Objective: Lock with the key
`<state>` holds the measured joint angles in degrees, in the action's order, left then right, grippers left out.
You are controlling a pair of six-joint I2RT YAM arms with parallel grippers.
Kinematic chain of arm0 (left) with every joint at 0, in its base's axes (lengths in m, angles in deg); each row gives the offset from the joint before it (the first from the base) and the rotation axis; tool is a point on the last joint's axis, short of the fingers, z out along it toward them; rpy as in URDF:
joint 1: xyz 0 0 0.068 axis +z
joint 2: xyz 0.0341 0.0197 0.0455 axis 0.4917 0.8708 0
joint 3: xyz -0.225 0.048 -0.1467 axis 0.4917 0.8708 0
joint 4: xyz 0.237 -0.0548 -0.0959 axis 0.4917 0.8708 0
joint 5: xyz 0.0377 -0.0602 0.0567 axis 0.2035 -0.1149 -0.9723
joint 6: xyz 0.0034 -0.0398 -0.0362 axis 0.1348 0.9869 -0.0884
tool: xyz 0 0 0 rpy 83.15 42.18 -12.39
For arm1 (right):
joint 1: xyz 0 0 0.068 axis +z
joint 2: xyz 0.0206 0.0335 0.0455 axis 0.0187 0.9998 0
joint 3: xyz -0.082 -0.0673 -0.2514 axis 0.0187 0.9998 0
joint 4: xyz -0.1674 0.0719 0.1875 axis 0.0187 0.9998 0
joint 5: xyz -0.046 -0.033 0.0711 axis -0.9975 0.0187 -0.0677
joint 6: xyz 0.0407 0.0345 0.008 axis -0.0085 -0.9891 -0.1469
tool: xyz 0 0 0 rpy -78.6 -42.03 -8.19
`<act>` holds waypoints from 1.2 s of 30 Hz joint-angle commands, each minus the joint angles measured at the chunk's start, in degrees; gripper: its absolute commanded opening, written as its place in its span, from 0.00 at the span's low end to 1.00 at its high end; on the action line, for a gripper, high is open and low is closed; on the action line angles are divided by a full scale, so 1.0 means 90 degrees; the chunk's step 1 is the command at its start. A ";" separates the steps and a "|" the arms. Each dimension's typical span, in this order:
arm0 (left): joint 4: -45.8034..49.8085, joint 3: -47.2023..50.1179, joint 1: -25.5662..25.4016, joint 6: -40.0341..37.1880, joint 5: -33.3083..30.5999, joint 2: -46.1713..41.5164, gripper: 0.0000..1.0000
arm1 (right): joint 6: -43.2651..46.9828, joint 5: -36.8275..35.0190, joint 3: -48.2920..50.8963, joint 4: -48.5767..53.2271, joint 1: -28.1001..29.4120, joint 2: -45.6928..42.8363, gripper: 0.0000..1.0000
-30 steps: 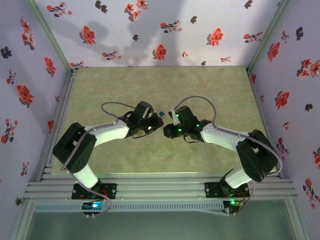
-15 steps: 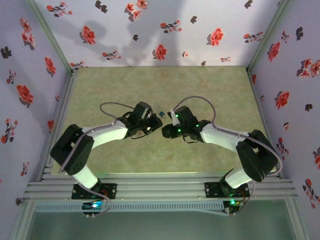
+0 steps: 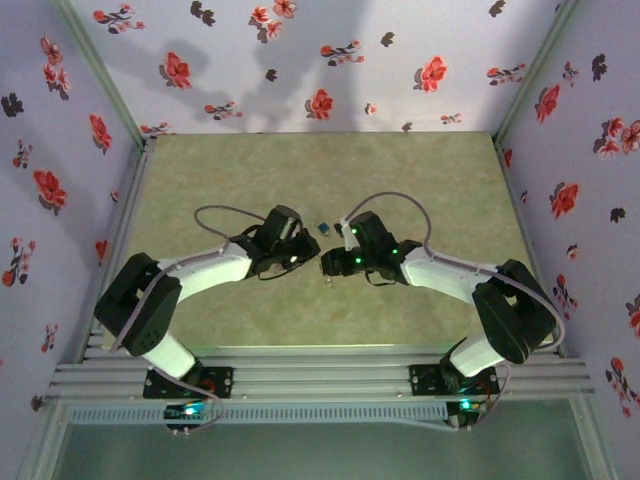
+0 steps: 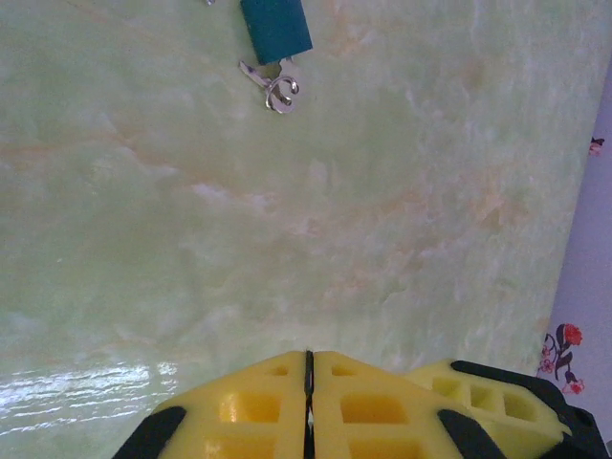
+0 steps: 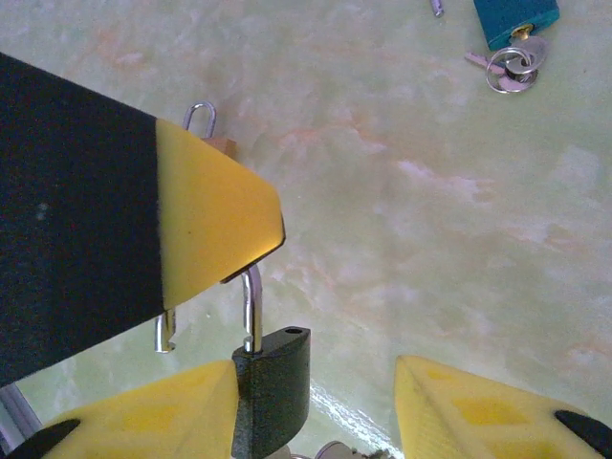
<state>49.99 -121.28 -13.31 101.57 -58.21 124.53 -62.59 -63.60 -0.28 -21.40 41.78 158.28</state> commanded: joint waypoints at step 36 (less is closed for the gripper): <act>0.0155 0.0254 -0.0004 -0.0132 -0.0154 -0.0654 0.00 | 0.0286 0.0134 -0.0118 -0.0133 0.0417 0.0152 0.24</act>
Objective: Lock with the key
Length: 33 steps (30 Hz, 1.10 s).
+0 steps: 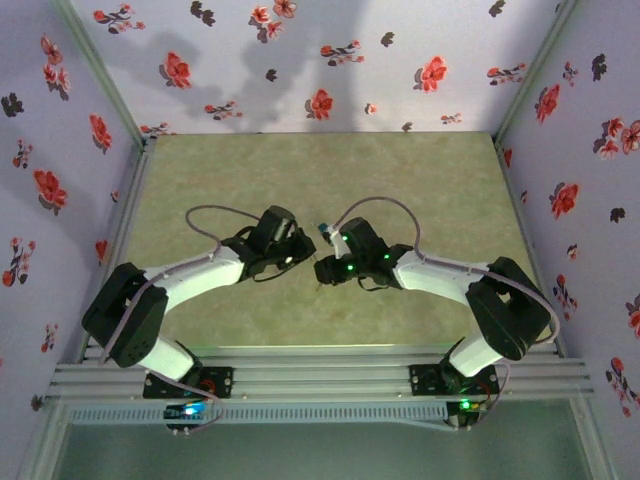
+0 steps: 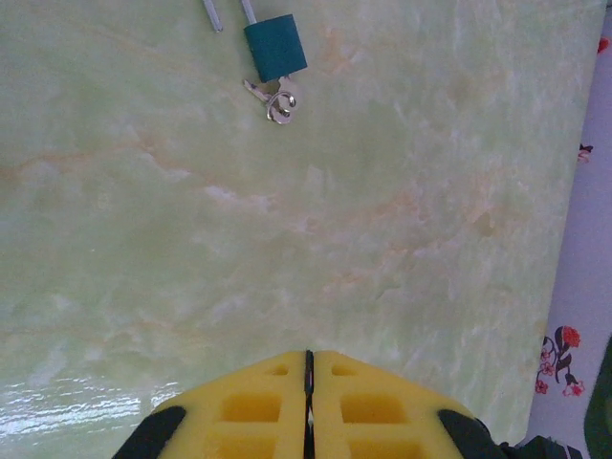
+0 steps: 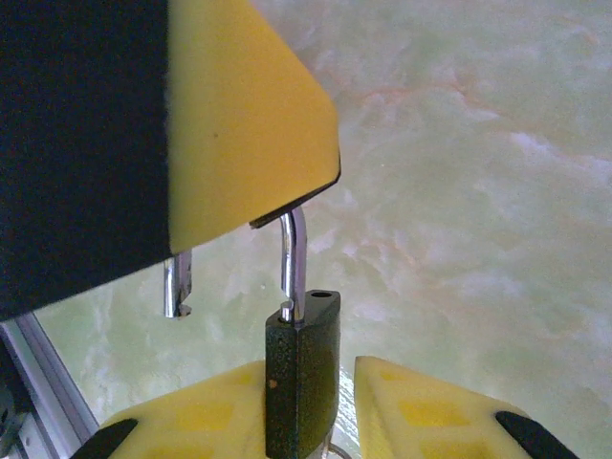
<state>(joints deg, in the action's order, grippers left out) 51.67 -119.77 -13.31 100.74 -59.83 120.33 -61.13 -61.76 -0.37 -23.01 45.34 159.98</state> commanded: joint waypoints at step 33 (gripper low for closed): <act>-0.3968 0.2968 0.0425 -0.0529 0.0811 -0.2057 0.00 | -0.0049 0.2640 0.0421 -0.0784 -0.0014 -0.1381 0.00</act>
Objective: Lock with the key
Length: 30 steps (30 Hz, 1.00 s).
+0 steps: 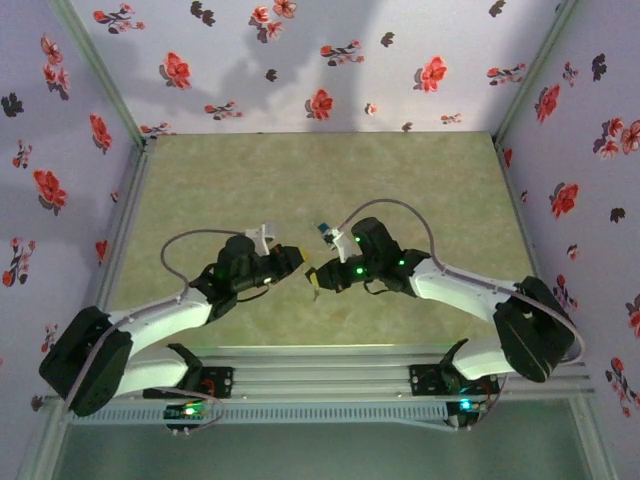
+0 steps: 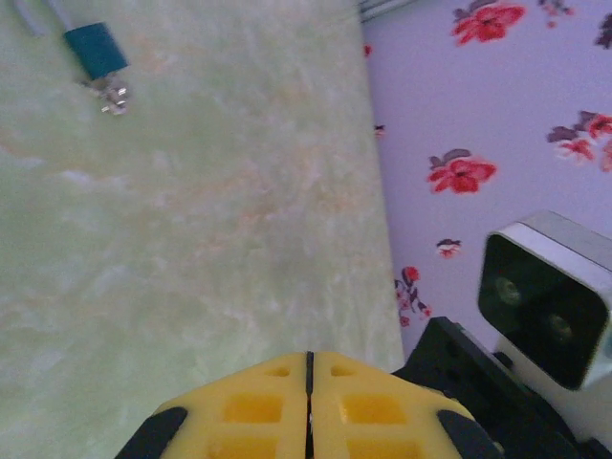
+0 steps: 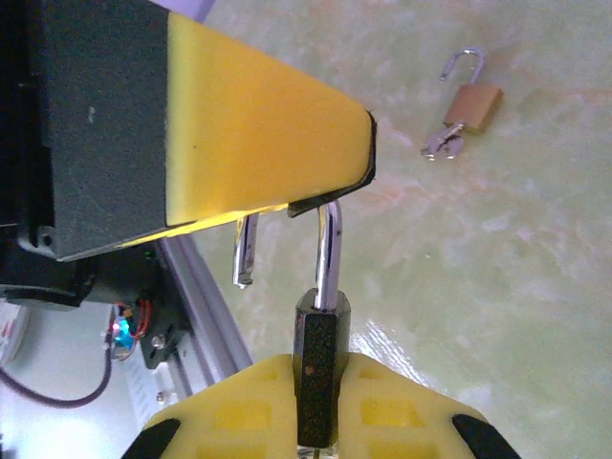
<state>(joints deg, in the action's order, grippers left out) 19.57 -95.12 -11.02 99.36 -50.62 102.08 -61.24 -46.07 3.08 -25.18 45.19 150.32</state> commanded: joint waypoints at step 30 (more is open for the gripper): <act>-0.4116 0.1676 0.0117 -0.0746 0.0761 0.0506 0.00 | -0.1612 0.2728 0.1132 -0.3383 -0.0304 -0.1188 0.00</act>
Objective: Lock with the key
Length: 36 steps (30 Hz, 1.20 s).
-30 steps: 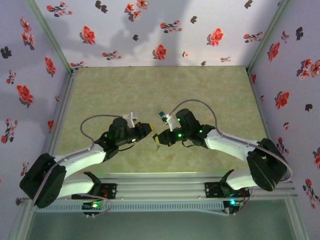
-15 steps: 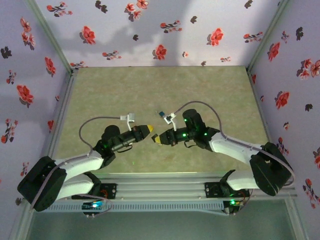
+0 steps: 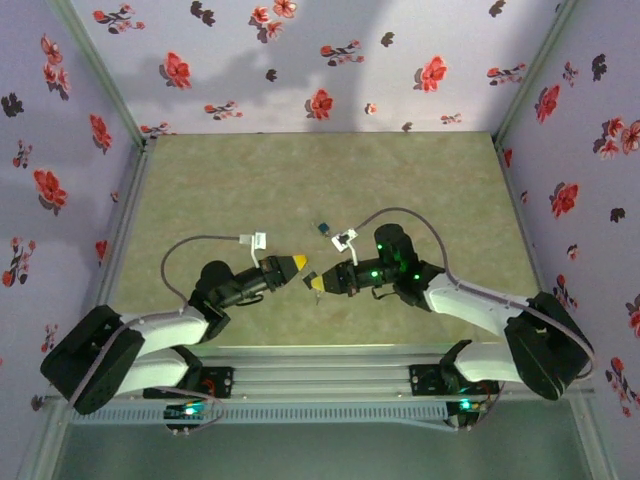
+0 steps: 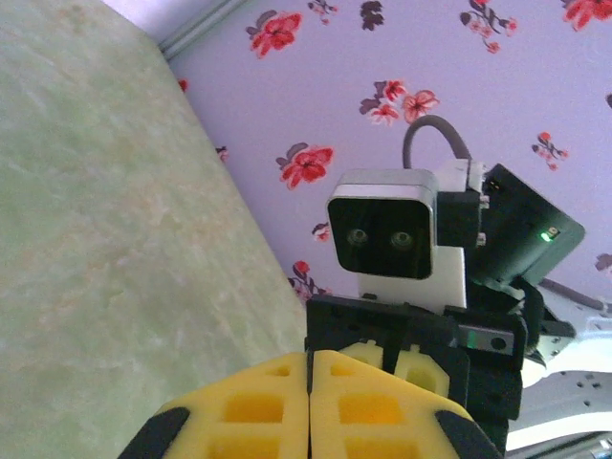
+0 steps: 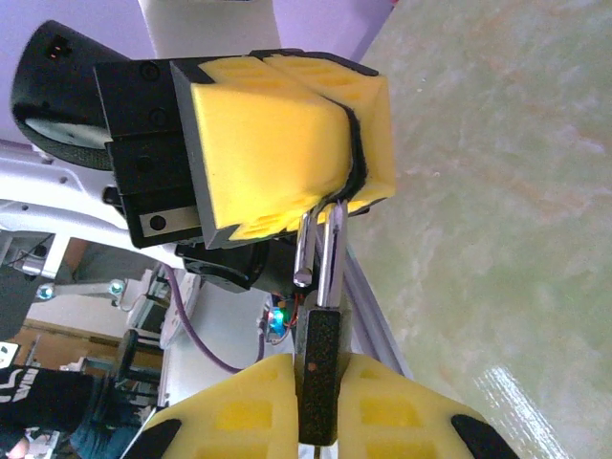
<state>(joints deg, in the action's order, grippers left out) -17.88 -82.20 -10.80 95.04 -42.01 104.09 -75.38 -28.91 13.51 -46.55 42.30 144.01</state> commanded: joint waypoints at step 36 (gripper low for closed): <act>-0.0123 0.0060 -0.0942 -0.0930 0.0147 0.0700 0.00 | -0.0320 0.0855 0.0295 -0.1589 -0.0063 -0.1045 0.00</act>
<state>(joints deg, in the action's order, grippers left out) -26.95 -82.14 -17.25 89.88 -42.95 108.53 -78.42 -25.15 18.14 -48.15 41.43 137.69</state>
